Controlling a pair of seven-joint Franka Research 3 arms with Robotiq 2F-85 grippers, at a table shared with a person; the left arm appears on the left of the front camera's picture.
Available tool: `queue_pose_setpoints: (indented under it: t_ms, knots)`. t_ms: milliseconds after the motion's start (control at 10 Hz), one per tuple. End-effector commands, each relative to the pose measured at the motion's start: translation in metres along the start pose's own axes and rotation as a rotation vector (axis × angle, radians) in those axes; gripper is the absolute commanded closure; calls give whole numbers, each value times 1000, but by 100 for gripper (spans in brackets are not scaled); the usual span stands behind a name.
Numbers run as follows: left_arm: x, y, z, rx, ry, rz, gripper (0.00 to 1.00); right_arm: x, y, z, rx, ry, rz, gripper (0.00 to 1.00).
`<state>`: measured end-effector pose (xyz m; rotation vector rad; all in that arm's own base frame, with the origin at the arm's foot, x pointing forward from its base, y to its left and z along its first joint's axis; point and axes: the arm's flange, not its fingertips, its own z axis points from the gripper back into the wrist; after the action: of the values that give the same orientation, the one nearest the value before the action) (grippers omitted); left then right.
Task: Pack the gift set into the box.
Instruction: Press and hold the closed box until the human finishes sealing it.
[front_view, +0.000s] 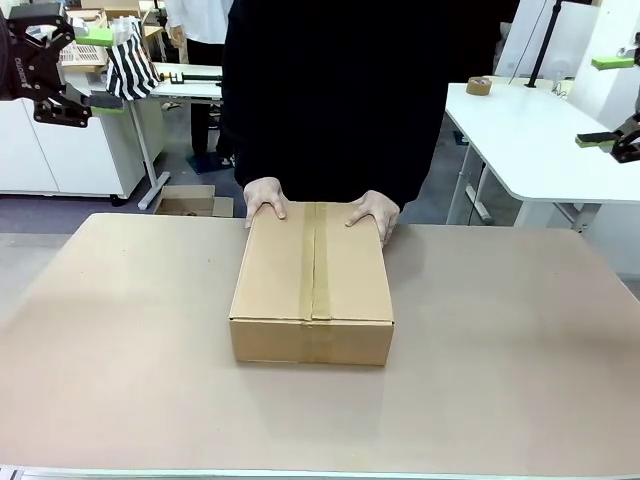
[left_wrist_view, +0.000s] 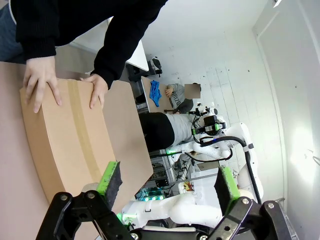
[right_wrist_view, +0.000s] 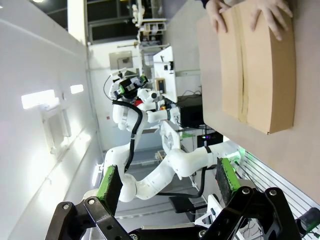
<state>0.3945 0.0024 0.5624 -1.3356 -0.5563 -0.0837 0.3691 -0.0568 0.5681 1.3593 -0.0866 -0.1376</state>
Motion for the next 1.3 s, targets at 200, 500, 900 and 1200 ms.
queue_pose_setpoints:
  t_ms: [200,500,900,1200]
  knots:
    - [-2,-2,0,6,4,11,0,-1,-1,0,-9,9,16,0]
    - [-2,-2,0,6,4,11,0,-1,-1,0,-9,9,16,0]
    - [-2,-2,0,6,4,11,0,-1,-1,0,-9,9,16,0]
    - [-2,-2,0,6,4,11,0,-1,-1,0,-9,9,16,0]
